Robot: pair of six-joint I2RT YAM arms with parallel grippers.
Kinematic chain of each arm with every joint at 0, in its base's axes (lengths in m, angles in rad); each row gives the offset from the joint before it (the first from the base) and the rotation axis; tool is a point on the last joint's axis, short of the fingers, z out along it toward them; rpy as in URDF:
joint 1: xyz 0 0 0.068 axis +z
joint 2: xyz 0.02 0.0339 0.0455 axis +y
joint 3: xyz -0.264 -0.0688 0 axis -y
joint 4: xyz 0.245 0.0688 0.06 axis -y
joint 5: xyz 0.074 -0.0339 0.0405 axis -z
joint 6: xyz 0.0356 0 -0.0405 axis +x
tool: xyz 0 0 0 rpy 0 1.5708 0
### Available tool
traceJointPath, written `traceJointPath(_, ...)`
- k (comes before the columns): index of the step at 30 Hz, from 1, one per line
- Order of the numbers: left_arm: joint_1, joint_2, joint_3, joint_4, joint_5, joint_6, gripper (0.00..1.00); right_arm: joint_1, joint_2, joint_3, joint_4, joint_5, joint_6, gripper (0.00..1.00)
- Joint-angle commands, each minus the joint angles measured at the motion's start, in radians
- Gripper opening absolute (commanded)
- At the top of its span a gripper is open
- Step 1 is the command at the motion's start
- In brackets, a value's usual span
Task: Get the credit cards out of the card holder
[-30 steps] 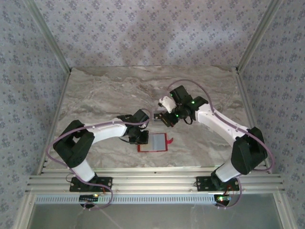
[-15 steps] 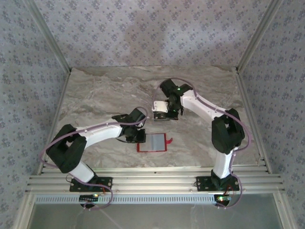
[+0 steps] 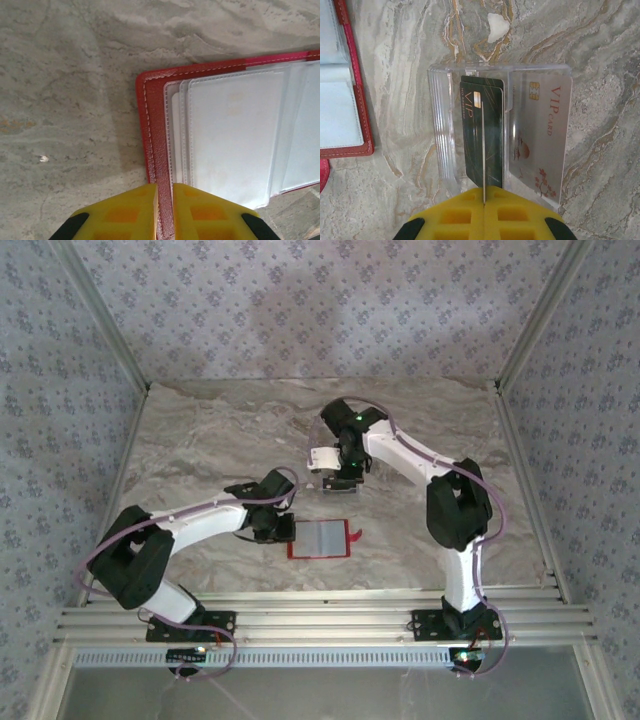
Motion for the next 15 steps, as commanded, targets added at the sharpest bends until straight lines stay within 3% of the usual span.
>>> traceJointPath(1, 0.007, -0.032, -0.010, -0.011, -0.005, -0.002, 0.17, 0.007, 0.035, 0.028, -0.055, 0.000, -0.102, 0.00)
traceJointPath(15, 0.018, -0.039, -0.030, -0.002, -0.002, -0.005, 0.17, 0.022, 0.091, 0.038, -0.110, -0.094, -0.107, 0.00)
